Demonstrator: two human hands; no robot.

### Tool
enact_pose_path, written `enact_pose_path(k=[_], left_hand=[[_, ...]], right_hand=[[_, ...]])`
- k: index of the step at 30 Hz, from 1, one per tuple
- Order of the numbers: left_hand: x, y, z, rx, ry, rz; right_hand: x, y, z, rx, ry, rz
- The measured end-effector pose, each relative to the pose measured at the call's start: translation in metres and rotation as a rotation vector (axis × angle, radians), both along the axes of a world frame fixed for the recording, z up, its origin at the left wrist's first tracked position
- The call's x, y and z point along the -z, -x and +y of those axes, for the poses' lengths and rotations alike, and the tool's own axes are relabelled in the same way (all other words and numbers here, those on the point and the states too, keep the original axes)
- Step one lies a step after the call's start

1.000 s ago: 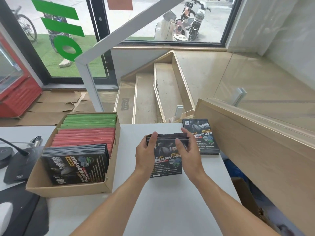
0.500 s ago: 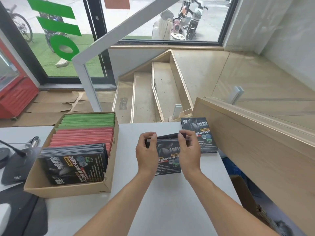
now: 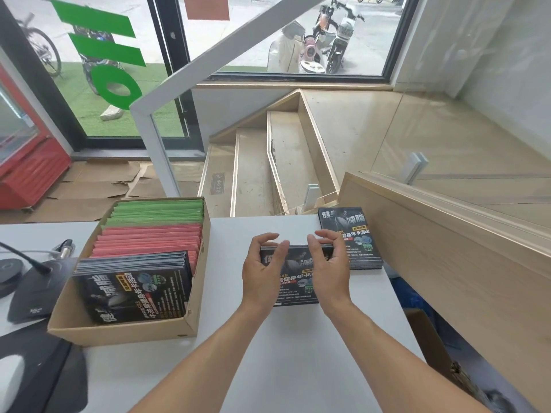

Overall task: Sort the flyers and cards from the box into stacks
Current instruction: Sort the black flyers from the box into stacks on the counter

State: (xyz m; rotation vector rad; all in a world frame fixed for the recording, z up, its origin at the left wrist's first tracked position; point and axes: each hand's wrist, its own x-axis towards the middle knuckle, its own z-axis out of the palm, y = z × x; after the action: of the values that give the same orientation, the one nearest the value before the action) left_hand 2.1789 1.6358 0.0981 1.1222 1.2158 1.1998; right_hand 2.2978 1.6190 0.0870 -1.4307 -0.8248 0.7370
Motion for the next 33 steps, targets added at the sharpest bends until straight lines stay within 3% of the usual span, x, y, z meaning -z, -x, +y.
enact_pose_path(k=[3,8,13,16,23,28,33], left_hand=[[0.006,0.004,-0.002,0.072,-0.019,0.065],[0.012,0.000,0.003,0.003,-0.037,0.126],[0.018,-0.003,0.015,-0.012,-0.008,0.133],[0.017,-0.010,0.028,-0.006,0.023,0.120],[0.008,-0.058,0.087,0.154,0.131,0.145],[0.022,-0.105,0.112,0.394,0.292,0.169],[0.037,-0.141,0.134,0.449,0.303,0.238]], right_hand=[[0.003,-0.002,0.000,-0.009,0.011,-0.019],[0.010,-0.011,0.000,-0.072,0.050,-0.026],[0.036,-0.029,-0.010,-0.200,0.219,-0.048],[0.044,-0.038,-0.011,-0.158,0.242,-0.114],[0.015,-0.080,0.019,0.008,0.209,-0.048],[0.014,-0.130,0.066,0.134,0.284,-0.216],[0.025,-0.167,0.108,0.154,0.508,-0.408]])
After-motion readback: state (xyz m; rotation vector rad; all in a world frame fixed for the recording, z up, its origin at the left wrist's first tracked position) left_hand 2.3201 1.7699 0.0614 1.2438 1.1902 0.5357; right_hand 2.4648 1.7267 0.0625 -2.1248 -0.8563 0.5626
